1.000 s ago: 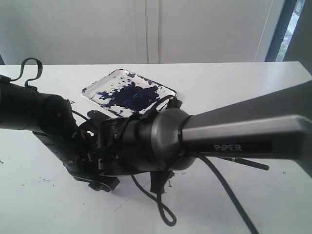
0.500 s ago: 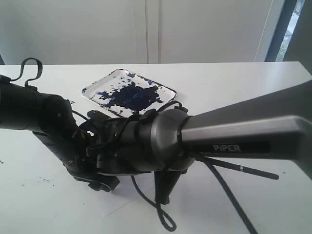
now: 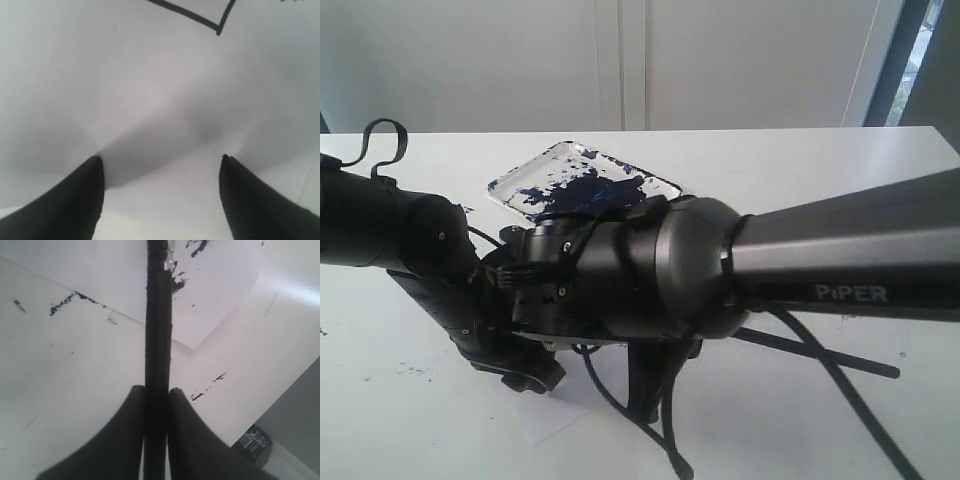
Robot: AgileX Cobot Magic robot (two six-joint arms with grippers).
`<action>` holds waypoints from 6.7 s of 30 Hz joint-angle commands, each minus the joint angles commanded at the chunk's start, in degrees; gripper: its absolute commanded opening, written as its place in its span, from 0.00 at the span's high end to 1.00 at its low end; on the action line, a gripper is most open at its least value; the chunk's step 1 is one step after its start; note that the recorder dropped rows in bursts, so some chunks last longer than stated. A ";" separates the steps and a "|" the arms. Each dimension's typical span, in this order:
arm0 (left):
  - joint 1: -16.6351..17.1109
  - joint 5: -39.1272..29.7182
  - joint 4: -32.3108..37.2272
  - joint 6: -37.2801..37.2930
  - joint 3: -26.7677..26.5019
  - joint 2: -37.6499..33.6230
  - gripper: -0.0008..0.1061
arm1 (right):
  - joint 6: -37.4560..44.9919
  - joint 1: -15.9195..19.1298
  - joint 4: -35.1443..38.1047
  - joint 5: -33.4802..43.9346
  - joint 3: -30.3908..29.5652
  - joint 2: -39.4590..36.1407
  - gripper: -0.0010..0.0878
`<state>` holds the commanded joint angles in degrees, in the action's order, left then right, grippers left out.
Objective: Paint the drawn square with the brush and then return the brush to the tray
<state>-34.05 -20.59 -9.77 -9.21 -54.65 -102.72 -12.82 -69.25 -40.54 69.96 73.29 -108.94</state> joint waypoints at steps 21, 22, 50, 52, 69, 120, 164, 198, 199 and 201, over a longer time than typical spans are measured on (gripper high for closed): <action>0.00 0.00 0.00 0.00 0.00 0.00 0.35 | 0.44 -2.68 -1.11 -2.29 0.00 -3.27 0.99; 0.00 0.00 0.00 0.00 0.00 0.00 0.35 | 0.44 -2.68 -1.75 -2.16 0.00 -3.55 0.99; 0.00 -0.39 0.00 -0.22 0.00 0.00 0.35 | -1.65 0.42 -7.92 0.00 0.00 -6.13 0.99; 0.00 -0.39 0.00 -0.22 0.00 0.00 0.35 | -1.65 0.42 -7.44 0.00 0.00 -5.77 0.99; 0.00 0.60 0.00 0.07 0.00 4.70 0.35 | 0.81 0.21 -1.90 0.00 -0.07 1.52 0.99; 0.14 2.32 -0.19 -0.06 0.00 -1.71 0.35 | 4.49 -2.08 2.26 -2.14 -3.42 0.25 0.99; 0.14 1.51 -0.19 -0.06 0.00 -1.71 0.35 | 2.20 -1.60 0.97 -4.40 -3.42 -2.44 0.99; 0.14 1.53 0.03 -0.06 0.00 -1.71 0.35 | -0.51 -2.08 -4.21 -4.65 -3.32 -0.59 0.99; 0.14 1.43 0.02 -0.06 0.00 -1.71 0.35 | -0.51 -2.08 -4.21 -4.65 -3.32 -0.85 0.99; 0.14 1.30 0.02 -0.06 0.00 -1.71 0.35 | -0.51 -2.08 -4.21 -4.42 -3.32 -1.33 0.99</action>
<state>-33.91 -19.29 -9.75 -9.27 -54.65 -104.42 -13.33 -71.33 -44.75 65.54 69.97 -110.26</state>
